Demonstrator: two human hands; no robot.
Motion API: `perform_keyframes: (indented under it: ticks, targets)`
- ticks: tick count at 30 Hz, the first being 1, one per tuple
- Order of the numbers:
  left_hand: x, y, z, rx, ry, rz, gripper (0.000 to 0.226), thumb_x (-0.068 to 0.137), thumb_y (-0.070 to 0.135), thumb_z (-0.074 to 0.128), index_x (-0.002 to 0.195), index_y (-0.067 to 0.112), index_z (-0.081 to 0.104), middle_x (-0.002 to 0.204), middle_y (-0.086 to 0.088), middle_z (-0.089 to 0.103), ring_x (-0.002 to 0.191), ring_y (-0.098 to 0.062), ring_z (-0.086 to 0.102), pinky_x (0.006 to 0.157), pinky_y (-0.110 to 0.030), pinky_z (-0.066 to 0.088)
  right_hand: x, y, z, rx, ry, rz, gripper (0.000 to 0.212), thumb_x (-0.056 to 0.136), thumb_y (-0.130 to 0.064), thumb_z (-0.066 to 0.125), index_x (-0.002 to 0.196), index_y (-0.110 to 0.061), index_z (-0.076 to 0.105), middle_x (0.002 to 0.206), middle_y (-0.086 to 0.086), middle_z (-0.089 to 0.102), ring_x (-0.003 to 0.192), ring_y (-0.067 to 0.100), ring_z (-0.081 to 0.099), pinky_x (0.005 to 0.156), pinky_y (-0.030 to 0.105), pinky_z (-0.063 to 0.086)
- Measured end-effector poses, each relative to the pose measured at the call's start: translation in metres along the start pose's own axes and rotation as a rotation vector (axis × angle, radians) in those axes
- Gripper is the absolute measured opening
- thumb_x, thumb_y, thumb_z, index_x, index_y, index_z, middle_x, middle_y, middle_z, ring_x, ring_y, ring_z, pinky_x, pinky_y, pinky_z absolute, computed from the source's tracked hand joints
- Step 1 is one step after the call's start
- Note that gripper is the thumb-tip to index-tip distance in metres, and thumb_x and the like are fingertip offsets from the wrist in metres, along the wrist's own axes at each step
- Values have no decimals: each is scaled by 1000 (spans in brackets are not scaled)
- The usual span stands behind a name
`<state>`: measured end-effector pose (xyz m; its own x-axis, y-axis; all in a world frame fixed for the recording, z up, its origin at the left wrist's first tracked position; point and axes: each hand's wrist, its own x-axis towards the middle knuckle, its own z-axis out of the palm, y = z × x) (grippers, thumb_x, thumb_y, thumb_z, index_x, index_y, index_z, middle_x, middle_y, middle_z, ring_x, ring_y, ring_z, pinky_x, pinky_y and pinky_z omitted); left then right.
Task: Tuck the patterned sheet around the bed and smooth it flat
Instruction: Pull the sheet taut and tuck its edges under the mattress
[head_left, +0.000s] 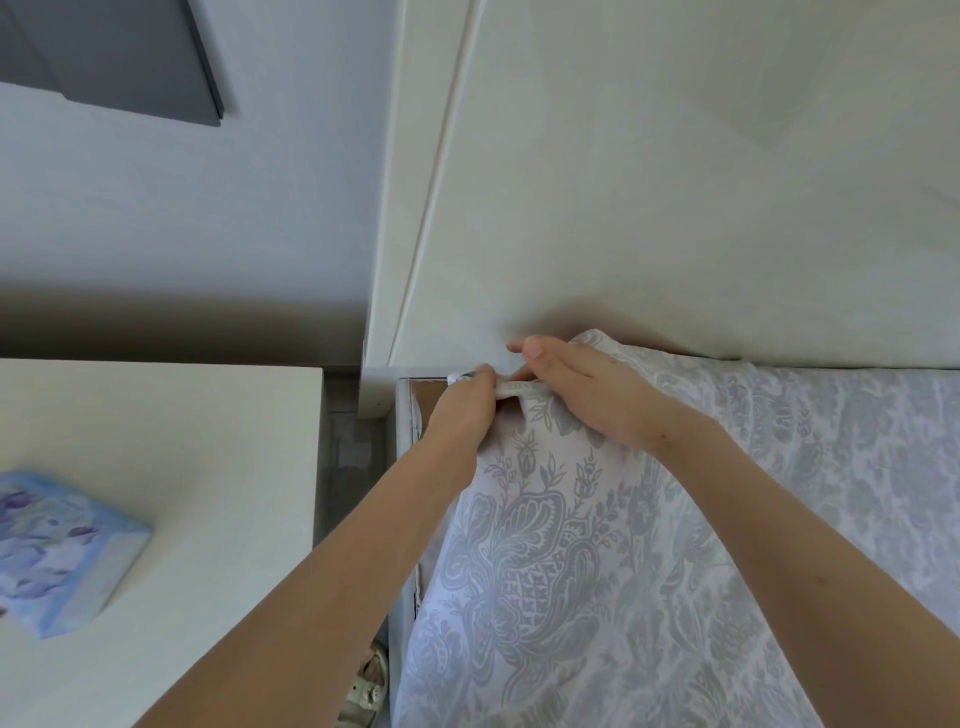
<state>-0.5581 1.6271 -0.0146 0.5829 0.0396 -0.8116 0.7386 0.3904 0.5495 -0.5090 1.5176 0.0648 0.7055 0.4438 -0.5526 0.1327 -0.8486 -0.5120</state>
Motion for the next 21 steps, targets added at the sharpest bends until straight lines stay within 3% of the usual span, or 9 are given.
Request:
perform_keyframes:
  ticks: [4,8,11,14,17,21]
  targets:
    - [-2,-3,-5,-106,-44,-25,50,98,50,29,92,16,65,88,-4,68,83,-17,64,71,-29,49,4,-4,0,-90,-79,25,51,95,-57,17,131,-32,44,123,-6,58,120,17,49,107,37,31]
    - [-5,-12,-4,-106,58,100,71,81,73,29,97,17,70,96,-4,72,95,-22,66,91,-41,50,15,-7,0,-108,-131,81,48,85,-72,14,102,-38,43,120,-3,56,122,21,46,107,43,31]
    - [-13,-18,-3,-238,97,293,48,93,54,33,98,15,60,97,-1,68,91,-17,66,83,-35,50,22,-9,-2,-74,-146,163,60,86,-74,15,110,-32,51,118,-4,57,119,18,46,107,39,31]
    - [-24,-21,1,-179,-49,502,46,93,48,34,106,18,67,109,1,69,105,-12,63,95,-34,46,25,-10,-6,36,-107,206,76,77,-83,17,121,-33,53,123,-9,58,121,13,48,110,40,30]
    - [-26,-21,5,-29,-19,557,50,99,45,30,108,16,68,108,1,69,105,-10,62,96,-30,45,23,-9,-8,149,-73,236,70,85,-76,19,129,-33,51,129,-7,57,122,11,49,112,38,29]
    - [-27,-9,8,170,92,535,56,100,46,25,101,9,67,103,-6,68,100,-18,59,92,-33,44,20,-10,-7,180,-39,239,70,89,-72,18,120,-25,59,115,-3,65,112,14,57,107,36,34]
